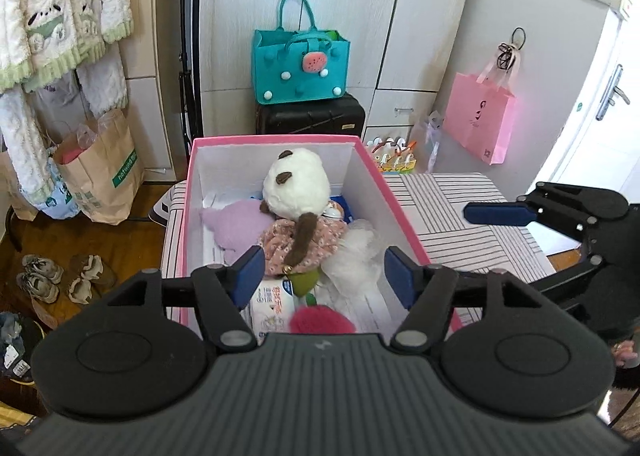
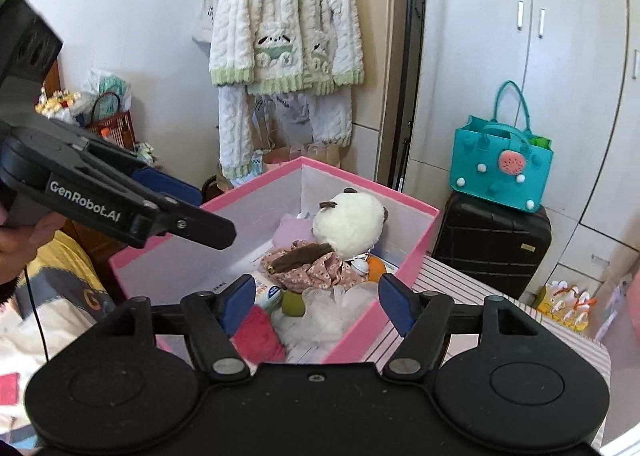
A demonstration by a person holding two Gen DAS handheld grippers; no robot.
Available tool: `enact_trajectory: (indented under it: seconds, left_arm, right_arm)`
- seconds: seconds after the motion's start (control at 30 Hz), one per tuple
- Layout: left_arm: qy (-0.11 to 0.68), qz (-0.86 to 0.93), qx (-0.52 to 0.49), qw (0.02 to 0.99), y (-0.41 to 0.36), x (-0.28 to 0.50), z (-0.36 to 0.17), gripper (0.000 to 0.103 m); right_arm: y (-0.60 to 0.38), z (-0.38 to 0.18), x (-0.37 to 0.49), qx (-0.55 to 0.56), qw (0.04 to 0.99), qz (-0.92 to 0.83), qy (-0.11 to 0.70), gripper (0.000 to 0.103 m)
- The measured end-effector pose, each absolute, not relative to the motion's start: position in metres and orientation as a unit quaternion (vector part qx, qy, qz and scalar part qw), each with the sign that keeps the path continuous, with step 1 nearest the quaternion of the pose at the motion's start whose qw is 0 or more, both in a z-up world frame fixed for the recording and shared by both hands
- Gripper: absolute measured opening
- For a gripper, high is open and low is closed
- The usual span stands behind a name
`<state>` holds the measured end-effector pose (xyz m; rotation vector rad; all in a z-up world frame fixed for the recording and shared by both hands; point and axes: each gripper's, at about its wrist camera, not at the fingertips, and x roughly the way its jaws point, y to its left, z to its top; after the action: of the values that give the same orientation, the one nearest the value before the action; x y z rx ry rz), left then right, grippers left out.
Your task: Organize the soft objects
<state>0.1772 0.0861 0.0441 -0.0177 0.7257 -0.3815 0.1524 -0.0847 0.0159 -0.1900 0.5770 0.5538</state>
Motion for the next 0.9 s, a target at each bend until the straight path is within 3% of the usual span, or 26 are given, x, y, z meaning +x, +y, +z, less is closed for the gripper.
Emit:
enact_trajectory:
  seconds: [0.1,0.23,0.27,0.3,0.37,0.5,0.7,0.9]
  left_arm:
    - [0.340,-0.186,0.003,0.922,0.082,0.162,0.051,0.072]
    - [0.327,-0.198,0.010,0.924,0.075,0.141,0.058,0.077]
    - [0.325,-0.201,0.014,0.924,0.073,0.136,0.059,0.082]
    - [0.323,-0.203,0.018,0.924,0.071,0.131,0.060,0.092]
    - [0.314,-0.210,0.022,0.926,0.066,0.120,0.062,0.099]
    - [0.307,-0.206,0.030,0.929,0.060,0.101,0.066,0.103]
    - [0.319,-0.145,0.058,0.935,0.048,0.078,0.064,0.103]
    - [0.302,-0.124,0.035,0.945,0.047,0.054,0.059,0.103]
  right_arm:
    - [-0.095,0.026,0.136,-0.075,0.920,0.267,0.275,0.076]
    - [-0.108,0.036,0.116,-0.055,0.929,0.256,0.262,0.086]
    - [-0.110,0.038,0.112,-0.051,0.930,0.252,0.262,0.087]
    - [-0.112,0.038,0.108,-0.049,0.931,0.250,0.263,0.090]
    - [-0.117,0.040,0.097,-0.044,0.933,0.239,0.265,0.094]
    - [-0.127,0.044,0.081,-0.028,0.939,0.197,0.281,0.102]
    - [-0.143,0.047,0.059,-0.002,0.942,0.126,0.312,0.102]
    - [-0.163,0.043,0.027,0.036,0.951,0.110,0.288,0.102]
